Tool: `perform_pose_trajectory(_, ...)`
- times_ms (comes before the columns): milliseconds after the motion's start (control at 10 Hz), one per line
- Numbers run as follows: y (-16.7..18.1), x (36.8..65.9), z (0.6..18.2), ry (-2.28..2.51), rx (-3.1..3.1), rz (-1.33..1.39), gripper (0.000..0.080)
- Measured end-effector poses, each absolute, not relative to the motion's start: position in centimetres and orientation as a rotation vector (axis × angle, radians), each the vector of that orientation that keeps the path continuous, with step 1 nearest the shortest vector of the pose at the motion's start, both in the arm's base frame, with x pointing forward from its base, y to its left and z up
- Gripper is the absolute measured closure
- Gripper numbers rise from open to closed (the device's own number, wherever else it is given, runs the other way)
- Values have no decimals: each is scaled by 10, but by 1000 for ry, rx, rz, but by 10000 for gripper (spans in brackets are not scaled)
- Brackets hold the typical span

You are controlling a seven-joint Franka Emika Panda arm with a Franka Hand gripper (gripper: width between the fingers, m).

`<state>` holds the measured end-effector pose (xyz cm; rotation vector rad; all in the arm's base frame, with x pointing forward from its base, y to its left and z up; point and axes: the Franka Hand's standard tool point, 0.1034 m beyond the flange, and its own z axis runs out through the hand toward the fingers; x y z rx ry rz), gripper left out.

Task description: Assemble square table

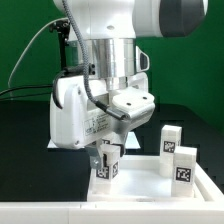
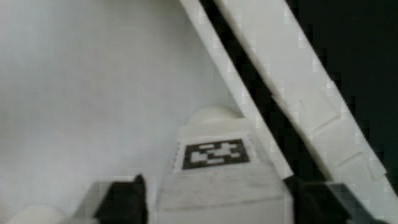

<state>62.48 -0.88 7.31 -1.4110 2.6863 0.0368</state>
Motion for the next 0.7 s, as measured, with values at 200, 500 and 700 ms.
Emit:
perform_pose_trajectory(200,1,631,96,2640,-1434,48,194)
perform_pose_trajectory(500,4,644,124,2601,-1420,46,152)
perform_pose_trajectory(700,4,643,123,2603,-1421,46,151)
